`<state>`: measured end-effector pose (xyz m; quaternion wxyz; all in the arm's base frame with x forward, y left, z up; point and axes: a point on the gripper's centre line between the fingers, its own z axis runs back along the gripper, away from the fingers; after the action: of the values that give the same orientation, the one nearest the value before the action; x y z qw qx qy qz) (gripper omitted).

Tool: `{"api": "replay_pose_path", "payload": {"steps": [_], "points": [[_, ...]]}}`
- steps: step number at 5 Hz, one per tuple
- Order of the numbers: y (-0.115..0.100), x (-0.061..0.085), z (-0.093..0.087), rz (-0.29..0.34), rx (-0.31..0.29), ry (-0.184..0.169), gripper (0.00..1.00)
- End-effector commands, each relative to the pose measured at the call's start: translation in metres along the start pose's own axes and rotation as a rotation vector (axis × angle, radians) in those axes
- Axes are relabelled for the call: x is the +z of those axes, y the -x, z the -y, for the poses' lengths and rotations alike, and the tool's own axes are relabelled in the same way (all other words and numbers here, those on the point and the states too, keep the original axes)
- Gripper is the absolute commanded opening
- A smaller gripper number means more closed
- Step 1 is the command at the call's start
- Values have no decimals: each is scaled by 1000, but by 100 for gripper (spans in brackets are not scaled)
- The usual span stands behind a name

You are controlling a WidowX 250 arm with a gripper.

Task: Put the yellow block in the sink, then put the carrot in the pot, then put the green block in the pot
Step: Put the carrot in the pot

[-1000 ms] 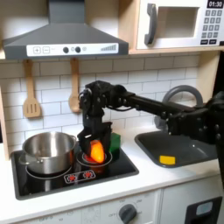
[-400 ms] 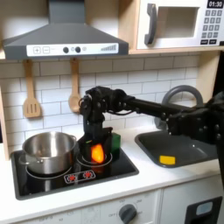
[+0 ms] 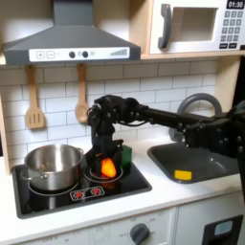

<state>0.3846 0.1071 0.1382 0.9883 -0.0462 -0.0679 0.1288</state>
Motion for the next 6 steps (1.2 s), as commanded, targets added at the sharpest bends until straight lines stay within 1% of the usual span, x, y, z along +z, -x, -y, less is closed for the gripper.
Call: {"api": "replay_pose_path", "payload": {"steps": [1,2,3,4,5,6], "points": [[0,13,5,-7,-6,21,0],[-6,27,9,6,-13,47,0],[-13,44,10,32,-5,67,0],[-18,63,9,59,1,87,0],[-24,81,0,90,32,101,0],[-22,96,-9,121,44,97,0]]}}
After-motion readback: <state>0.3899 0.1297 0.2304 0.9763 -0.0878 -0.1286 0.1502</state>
